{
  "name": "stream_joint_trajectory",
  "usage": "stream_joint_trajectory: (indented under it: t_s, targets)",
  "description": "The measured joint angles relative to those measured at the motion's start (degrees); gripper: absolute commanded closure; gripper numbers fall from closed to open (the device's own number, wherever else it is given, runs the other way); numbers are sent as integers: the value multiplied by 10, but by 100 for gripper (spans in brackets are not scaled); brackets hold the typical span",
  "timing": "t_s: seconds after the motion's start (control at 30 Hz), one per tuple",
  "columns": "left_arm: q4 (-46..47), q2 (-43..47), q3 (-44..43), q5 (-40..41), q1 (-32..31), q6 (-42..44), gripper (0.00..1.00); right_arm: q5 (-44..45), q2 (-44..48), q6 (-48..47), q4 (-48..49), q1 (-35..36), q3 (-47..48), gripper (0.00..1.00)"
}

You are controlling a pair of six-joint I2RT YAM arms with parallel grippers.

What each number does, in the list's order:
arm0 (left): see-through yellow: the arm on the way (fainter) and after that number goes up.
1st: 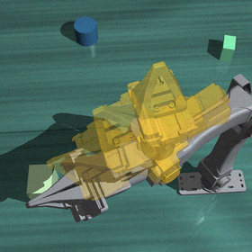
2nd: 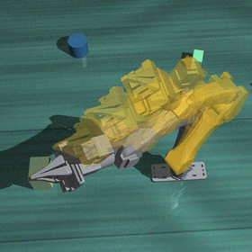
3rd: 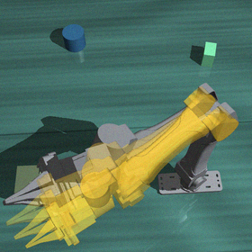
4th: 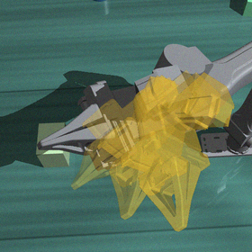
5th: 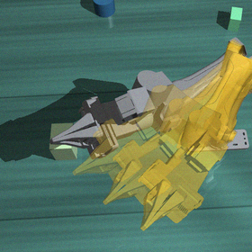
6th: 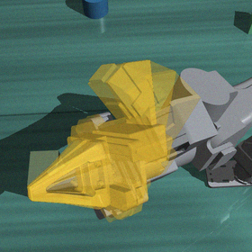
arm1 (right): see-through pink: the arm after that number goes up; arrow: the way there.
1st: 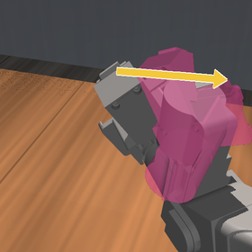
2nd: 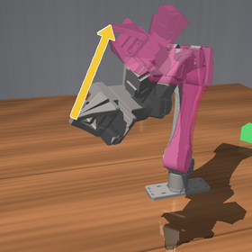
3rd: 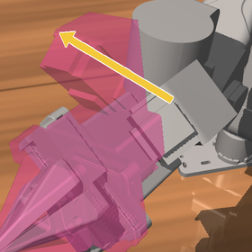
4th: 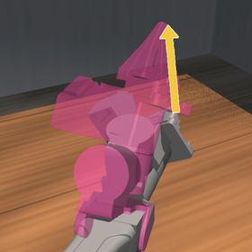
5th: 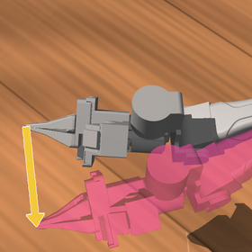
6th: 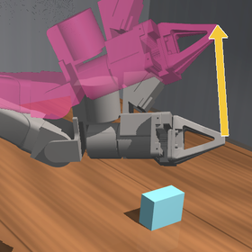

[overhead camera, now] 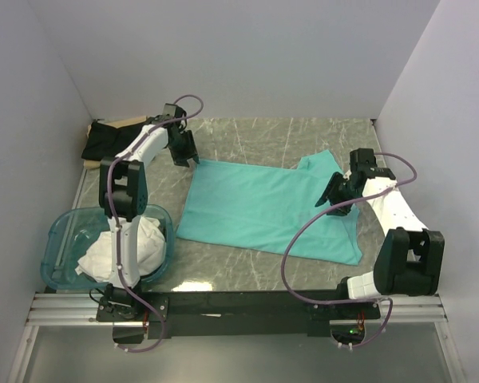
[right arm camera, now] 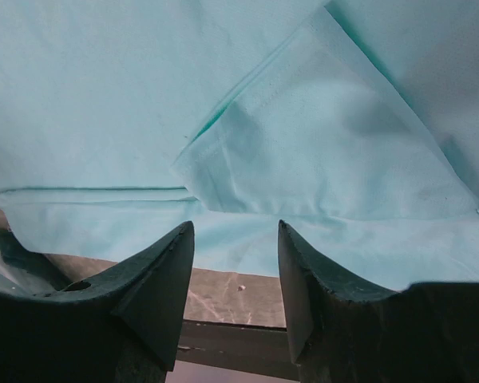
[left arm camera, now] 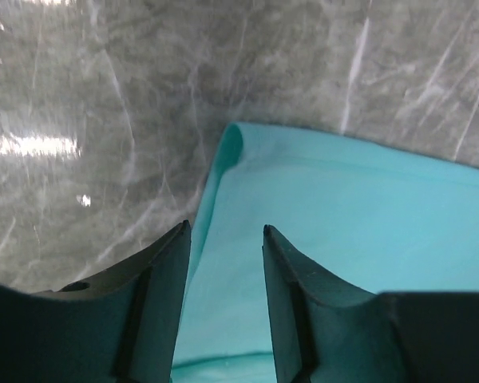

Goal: Fold and stack the t-shirts
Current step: Fold the tshirt

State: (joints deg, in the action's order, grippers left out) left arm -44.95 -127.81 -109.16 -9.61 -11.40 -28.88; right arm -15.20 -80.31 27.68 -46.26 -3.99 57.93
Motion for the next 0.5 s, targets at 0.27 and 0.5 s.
stream_joint_trajectory:
  t_s: [0.27, 0.5]
  targets:
    - [13, -47, -42, 2, 2, -2, 54, -4, -27, 9, -1, 3, 33, 47]
    - [27, -78, -69, 0, 2, -5, 55, -5, -34, 13, -3, 9, 39, 47]
